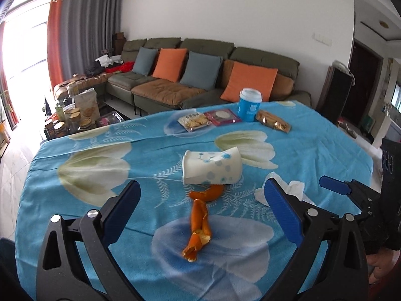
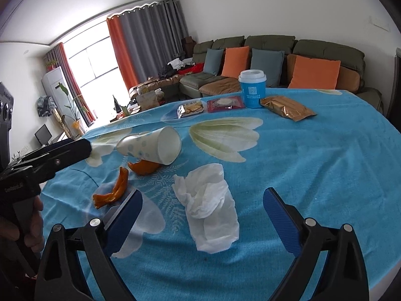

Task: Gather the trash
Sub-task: 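Grasp the white paper cup with the left tool while the right tool grasps a white tissue, then carry the cup and tissue to the teal bin and open both tools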

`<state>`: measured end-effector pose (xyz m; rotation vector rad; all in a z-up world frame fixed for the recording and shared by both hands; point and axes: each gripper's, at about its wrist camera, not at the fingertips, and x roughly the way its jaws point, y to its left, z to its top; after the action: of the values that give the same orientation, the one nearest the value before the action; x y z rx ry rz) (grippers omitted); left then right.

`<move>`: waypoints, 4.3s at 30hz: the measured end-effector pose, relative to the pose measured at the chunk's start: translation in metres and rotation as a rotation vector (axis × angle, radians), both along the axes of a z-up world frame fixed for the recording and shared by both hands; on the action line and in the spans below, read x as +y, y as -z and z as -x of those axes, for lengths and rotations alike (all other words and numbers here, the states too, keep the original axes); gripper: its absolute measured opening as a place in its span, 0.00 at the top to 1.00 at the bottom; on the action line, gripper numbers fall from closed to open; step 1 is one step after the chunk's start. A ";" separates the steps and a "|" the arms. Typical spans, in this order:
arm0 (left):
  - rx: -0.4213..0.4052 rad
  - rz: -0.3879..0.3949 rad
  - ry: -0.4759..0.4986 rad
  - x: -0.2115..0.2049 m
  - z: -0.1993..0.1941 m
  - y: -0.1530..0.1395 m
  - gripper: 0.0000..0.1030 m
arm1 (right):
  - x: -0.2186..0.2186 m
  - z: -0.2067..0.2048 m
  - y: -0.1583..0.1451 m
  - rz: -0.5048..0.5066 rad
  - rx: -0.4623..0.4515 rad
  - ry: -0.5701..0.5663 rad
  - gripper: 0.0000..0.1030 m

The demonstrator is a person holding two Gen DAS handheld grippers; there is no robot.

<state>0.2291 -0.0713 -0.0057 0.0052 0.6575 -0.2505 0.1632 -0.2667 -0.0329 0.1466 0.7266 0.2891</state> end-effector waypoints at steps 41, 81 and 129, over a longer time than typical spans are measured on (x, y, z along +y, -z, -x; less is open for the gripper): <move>0.071 0.003 -0.008 -0.024 -0.056 0.012 0.26 | 0.015 -0.004 0.001 0.010 0.036 -0.071 0.86; -0.183 0.089 -0.443 0.190 0.220 -0.070 0.26 | 0.157 0.067 -0.093 -0.035 -0.210 -0.481 0.86; -0.016 0.076 -0.861 0.381 0.276 -0.011 0.25 | 0.446 0.056 -0.076 0.116 -0.055 -1.039 0.86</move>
<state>-0.0474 0.3101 0.0056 -0.3424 0.5814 0.5541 0.1068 0.1795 0.0427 -0.3689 0.7130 1.2313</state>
